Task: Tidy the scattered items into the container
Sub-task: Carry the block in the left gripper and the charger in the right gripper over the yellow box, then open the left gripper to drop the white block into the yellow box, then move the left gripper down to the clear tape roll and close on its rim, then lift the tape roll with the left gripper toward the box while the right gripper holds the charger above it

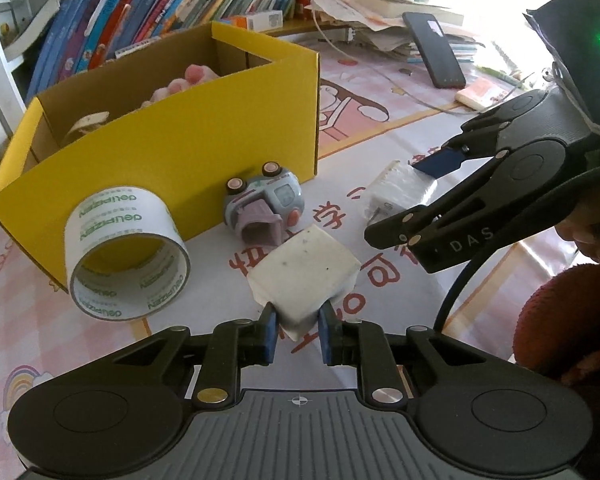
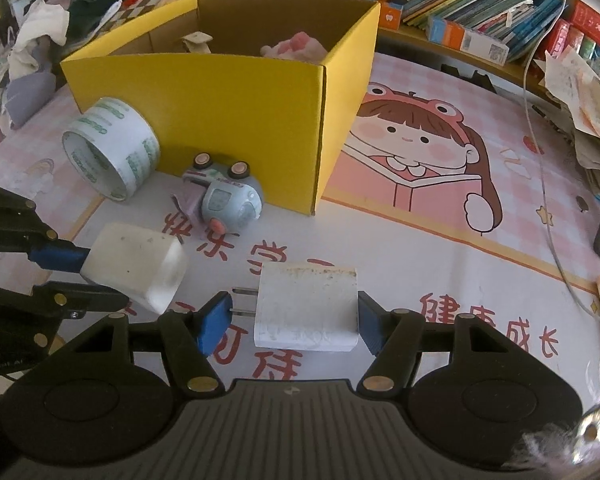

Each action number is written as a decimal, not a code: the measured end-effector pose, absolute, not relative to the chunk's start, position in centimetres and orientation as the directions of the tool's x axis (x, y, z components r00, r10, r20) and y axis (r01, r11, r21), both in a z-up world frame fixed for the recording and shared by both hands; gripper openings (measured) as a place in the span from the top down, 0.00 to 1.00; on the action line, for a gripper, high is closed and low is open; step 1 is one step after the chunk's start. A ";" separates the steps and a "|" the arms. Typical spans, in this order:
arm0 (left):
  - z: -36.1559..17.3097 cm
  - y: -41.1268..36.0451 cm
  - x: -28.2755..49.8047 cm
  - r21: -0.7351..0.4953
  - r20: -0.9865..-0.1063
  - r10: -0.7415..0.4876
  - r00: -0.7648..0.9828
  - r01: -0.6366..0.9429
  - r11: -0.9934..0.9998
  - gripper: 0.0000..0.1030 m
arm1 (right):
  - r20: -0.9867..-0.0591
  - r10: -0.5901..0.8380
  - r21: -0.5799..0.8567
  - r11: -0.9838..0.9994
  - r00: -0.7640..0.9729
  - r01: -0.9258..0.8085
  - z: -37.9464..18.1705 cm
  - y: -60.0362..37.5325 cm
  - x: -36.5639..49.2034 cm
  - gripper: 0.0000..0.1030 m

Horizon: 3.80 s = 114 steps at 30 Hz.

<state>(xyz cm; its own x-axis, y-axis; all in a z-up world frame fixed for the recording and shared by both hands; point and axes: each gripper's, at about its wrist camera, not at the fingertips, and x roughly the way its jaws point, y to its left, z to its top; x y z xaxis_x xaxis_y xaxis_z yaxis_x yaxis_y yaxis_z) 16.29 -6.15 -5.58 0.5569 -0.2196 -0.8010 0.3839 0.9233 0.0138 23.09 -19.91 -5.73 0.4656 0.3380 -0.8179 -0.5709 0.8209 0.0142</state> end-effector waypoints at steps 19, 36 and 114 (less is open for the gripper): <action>-1.3 -4.6 13.7 0.033 -0.689 -0.199 0.697 0.305 0.952 0.83 | -0.736 0.412 0.020 0.806 0.537 -0.591 -1.2 -20.1 20.9 0.38; 4.9 -2.5 15.3 0.095 -0.545 -0.143 0.826 0.230 0.969 0.90 | -0.606 0.528 -0.015 0.740 0.595 -0.673 5.4 -18.3 23.3 0.38; 2.5 12.1 11.6 -0.256 -0.552 0.117 0.825 -0.301 0.918 0.94 | -0.685 0.503 0.121 0.792 0.527 -0.599 3.2 -20.7 18.5 0.39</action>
